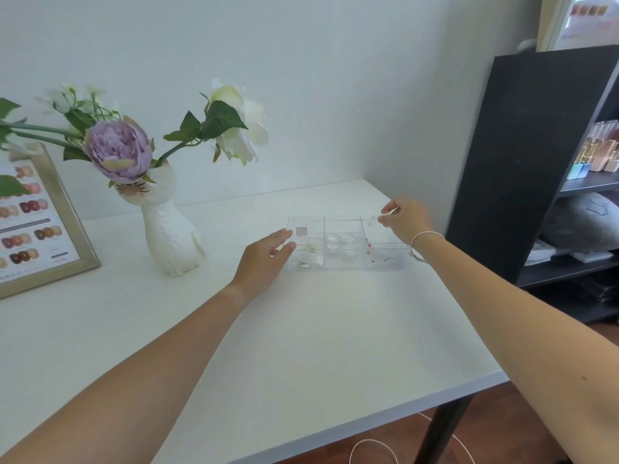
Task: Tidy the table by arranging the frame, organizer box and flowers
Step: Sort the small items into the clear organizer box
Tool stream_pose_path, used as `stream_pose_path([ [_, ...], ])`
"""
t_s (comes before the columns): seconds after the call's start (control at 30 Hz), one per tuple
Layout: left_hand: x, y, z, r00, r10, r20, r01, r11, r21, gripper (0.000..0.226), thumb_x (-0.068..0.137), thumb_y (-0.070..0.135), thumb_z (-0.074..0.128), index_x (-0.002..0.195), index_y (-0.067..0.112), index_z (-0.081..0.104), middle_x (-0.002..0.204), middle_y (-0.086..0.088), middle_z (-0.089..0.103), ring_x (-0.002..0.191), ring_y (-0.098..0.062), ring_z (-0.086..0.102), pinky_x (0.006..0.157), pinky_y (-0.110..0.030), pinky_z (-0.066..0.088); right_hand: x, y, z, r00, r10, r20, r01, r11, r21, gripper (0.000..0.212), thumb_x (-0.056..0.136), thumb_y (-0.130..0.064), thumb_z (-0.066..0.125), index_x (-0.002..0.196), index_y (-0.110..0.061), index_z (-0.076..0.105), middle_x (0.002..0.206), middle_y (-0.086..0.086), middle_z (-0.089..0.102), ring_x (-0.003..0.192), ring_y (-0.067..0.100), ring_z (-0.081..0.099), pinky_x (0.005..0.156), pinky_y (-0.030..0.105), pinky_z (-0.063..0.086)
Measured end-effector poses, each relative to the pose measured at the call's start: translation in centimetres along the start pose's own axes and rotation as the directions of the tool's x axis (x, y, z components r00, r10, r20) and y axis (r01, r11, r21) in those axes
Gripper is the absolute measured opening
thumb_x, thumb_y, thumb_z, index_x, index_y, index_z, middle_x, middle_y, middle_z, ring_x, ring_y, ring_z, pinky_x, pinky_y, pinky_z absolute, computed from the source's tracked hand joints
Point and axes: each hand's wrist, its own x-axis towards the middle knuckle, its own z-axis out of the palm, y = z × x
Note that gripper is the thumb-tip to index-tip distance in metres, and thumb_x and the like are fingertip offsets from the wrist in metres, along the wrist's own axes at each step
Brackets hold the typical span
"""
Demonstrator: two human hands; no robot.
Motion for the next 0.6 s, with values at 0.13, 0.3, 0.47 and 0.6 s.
stream_pose_path([
  [0.13, -0.1, 0.2, 0.0, 1.000, -0.001, 0.006, 0.001, 1.000, -0.015, 0.038, 0.092, 0.031, 0.052, 0.129, 0.024, 0.053, 0.144, 0.008, 0.044, 0.096, -0.010, 0.054, 0.086, -0.016, 0.032, -0.4, 0.3, 0.2, 1.000, -0.016, -0.003, 0.016, 0.997, -0.069, 0.019, 0.081, -0.025, 0.063, 0.098, -0.015, 0.066, 0.101, 0.003, 0.064, 0.096, 0.021, 0.058, 0.079, 0.028, 0.042],
  [0.3, -0.5, 0.4, 0.1, 1.000, -0.030, 0.007, 0.031, 0.998, -0.062, 0.044, 0.092, 0.032, 0.052, 0.135, 0.025, 0.046, 0.138, 0.001, 0.051, 0.088, -0.004, 0.053, 0.075, -0.007, 0.033, -1.7, 0.2, -0.5, 0.989, -0.095, -0.118, 0.095, 0.995, -0.001, 0.032, 0.085, -0.033, 0.059, 0.113, -0.017, 0.063, 0.126, 0.004, 0.055, 0.119, 0.019, 0.048, 0.097, 0.028, 0.034],
  [0.47, -1.0, -0.2, 0.4, 0.995, -0.082, 0.061, 0.089, 0.987, -0.133, 0.069, 0.085, 0.037, 0.062, 0.144, 0.030, 0.026, 0.139, -0.001, 0.049, 0.102, -0.002, 0.049, 0.085, -0.018, 0.031, -5.2, 1.8, -1.4, 0.993, 0.015, -0.114, 0.015, 0.965, 0.262, 0.046, 0.086, -0.044, 0.051, 0.126, -0.022, 0.051, 0.134, 0.000, 0.050, 0.109, 0.011, 0.049, 0.097, 0.027, 0.036],
  [0.6, -0.9, -0.4, 0.6, 0.989, -0.117, 0.090, 0.129, 0.982, -0.138, 0.079, 0.081, 0.033, 0.068, 0.145, 0.026, 0.024, 0.136, 0.000, 0.049, 0.109, -0.008, 0.049, 0.085, -0.019, 0.035, -7.3, 3.3, -1.4, 0.993, 0.079, 0.091, -0.105, 0.938, 0.329, 0.070, 0.080, -0.049, 0.060, 0.140, -0.027, 0.032, 0.137, -0.003, 0.043, 0.115, 0.014, 0.047, 0.098, 0.032, 0.039],
])
